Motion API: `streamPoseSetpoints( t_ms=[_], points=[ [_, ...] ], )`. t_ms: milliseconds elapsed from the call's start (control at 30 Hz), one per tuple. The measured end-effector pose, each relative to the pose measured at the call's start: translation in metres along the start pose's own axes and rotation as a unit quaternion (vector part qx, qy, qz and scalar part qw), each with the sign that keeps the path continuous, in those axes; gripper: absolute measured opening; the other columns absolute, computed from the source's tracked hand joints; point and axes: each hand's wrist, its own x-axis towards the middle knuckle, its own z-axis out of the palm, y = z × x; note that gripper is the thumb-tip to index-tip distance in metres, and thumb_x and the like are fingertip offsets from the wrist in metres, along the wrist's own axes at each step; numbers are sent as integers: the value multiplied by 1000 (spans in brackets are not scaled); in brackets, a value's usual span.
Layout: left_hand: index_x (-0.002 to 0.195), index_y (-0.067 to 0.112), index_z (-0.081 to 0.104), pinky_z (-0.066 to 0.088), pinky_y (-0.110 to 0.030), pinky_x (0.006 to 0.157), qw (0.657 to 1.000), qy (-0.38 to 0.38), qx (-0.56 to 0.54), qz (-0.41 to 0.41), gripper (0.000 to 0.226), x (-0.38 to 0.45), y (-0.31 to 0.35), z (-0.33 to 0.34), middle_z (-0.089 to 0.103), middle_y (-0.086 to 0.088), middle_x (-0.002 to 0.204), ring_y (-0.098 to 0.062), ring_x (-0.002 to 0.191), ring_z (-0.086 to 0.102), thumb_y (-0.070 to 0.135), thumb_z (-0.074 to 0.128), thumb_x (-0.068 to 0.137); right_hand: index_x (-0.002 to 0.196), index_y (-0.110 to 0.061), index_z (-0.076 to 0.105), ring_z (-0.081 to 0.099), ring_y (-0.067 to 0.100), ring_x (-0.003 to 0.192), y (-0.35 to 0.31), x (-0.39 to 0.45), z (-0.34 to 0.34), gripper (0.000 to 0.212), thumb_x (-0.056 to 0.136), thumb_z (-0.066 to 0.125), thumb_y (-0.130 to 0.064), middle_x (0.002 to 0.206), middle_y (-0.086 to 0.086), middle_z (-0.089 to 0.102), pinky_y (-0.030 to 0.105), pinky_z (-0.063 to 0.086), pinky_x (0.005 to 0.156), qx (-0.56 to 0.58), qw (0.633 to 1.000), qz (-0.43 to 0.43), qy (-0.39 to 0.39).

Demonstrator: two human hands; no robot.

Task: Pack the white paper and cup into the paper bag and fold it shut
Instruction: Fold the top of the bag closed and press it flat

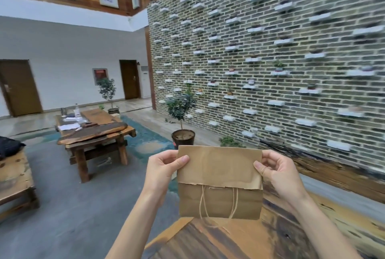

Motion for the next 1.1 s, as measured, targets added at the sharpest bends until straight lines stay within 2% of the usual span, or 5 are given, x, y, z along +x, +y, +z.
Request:
streamPoseSetpoints(
  t_ms=[233, 367, 600, 867, 1100],
  points=[
    [86, 6, 78, 56, -28, 70, 991, -131, -22, -10, 7, 94, -47, 28, 79, -9, 83, -15, 75, 72, 4, 75, 81, 97, -9, 70, 70, 27, 82, 26, 32, -1, 14, 91, 64, 2, 89, 12, 75, 40, 57, 77, -87, 990, 17, 112],
    [81, 8, 78, 54, -28, 71, 978, -203, -42, -27, 3, 118, -88, 51, 78, -7, 82, -16, 75, 70, 6, 76, 80, 94, -10, 69, 71, 18, 76, 45, 25, -15, 7, 90, 67, -5, 82, 2, 76, 28, 55, 70, -171, 973, 47, 150],
    [81, 8, 75, 54, -30, 67, 949, -302, -40, -84, 2, 122, -169, 94, 76, -5, 81, -17, 75, 67, 6, 76, 81, 88, -14, 68, 64, 19, 72, 91, 2, -47, 13, 83, 73, -4, 81, 10, 75, 36, 52, 74, -250, 943, 124, 179],
    [64, 14, 54, 31, -29, 61, 927, -356, 62, -103, 30, 114, -271, 119, 44, 7, 57, -6, 57, 40, 5, 77, 80, 77, -15, 71, 72, 20, 82, 172, -18, -58, 11, 76, 80, -10, 81, 3, 77, 39, 56, 80, -305, 899, 229, 216],
    [76, 0, 70, 44, -24, 63, 891, -391, 133, -187, 10, 104, -349, 122, 62, 1, 64, -11, 62, 55, 1, 80, 76, 68, -16, 73, 68, 15, 78, 257, -34, -59, 13, 72, 84, -11, 81, 4, 77, 23, 47, 71, -298, 868, 334, 216]
  ],
)
